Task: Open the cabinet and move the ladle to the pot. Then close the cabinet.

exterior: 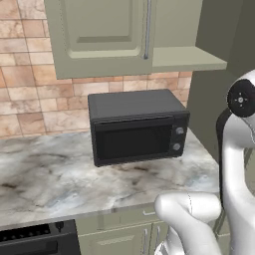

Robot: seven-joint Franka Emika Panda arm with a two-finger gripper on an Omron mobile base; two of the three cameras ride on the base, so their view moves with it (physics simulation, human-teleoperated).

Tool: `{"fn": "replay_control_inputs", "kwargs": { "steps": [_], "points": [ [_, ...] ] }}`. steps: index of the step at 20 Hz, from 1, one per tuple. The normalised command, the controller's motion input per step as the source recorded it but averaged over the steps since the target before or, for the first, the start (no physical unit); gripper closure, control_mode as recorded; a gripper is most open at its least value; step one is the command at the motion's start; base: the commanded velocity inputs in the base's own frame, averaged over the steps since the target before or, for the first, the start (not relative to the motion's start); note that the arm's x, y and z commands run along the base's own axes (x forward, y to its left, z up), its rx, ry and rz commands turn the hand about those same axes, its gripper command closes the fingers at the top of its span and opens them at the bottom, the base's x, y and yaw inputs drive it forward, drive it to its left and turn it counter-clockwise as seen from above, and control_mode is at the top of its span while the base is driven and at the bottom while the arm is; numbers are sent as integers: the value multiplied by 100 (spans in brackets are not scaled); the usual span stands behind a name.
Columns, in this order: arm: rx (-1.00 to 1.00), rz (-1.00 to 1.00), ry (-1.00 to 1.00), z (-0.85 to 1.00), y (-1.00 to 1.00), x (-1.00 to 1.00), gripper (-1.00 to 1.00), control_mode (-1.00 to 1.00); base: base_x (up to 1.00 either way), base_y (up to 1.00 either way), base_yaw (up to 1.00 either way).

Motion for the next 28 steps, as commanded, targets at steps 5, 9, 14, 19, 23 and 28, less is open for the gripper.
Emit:
{"fn": "replay_control_inputs", "kwargs": {
  "steps": [5,9,14,19,23,28],
  "points": [
    [1,22,11,0,91,8,-100,-100,0,0,0],
    [-4,35,24,1,97,15,-100,-100,0,0,0],
    [-12,43,24,3,77,0,-100,-100,0,0,0],
    [-6,35,19,0,65,1,-100,-100,0,0,0],
    [0,35,18,0,49,10,-100,-100,0,0,0],
    [1,18,9,0,5,33,-100,-100,0,0,0]
  ]
}}
